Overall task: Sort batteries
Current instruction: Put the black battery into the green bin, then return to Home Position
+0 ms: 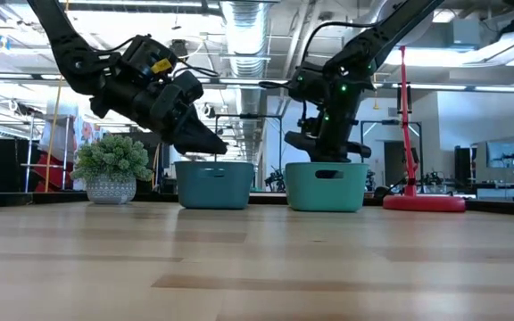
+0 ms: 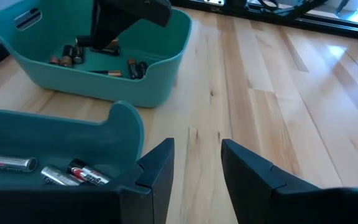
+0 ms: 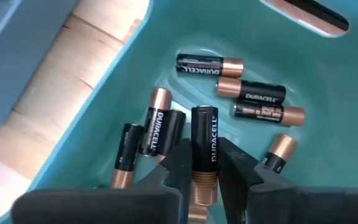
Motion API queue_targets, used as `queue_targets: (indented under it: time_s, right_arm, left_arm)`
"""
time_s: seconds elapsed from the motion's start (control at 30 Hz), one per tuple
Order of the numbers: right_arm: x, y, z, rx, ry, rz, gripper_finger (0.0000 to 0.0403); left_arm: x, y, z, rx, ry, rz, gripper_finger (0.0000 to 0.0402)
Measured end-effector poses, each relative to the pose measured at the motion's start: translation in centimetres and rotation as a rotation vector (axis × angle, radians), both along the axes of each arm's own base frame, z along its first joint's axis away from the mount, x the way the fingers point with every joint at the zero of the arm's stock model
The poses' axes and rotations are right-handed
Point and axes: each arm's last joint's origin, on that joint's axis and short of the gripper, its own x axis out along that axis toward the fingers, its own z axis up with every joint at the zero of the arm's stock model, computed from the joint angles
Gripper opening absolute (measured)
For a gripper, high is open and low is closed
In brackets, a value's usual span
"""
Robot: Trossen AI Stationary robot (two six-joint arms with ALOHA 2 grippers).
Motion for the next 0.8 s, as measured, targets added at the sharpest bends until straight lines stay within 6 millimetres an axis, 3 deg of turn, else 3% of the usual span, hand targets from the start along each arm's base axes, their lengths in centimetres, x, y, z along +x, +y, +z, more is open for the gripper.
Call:
queue_targets:
  time_s: [0.47,0.67,0.8]
  right_arm:
    - [-0.4,0.2,0.3,0.013,0.028,0.000,0.0160]
    - [-1.5,1.3,3.8,-0.023,-0.023,0.026,0.0162]
    - [-2.0,3.4,7.1,-0.098,-0.081,0.153,0.0155]
  left_arm:
    - [0.0,0.0,0.0,-0.002,-0.003,0.007,0.0127]
    - [0.0,-0.1,0.0,-0.008,-0.003,0.010,0.0127]
    - [-0.1,-0.1,0.3,-0.031,-0.009,0.019,0.0127]
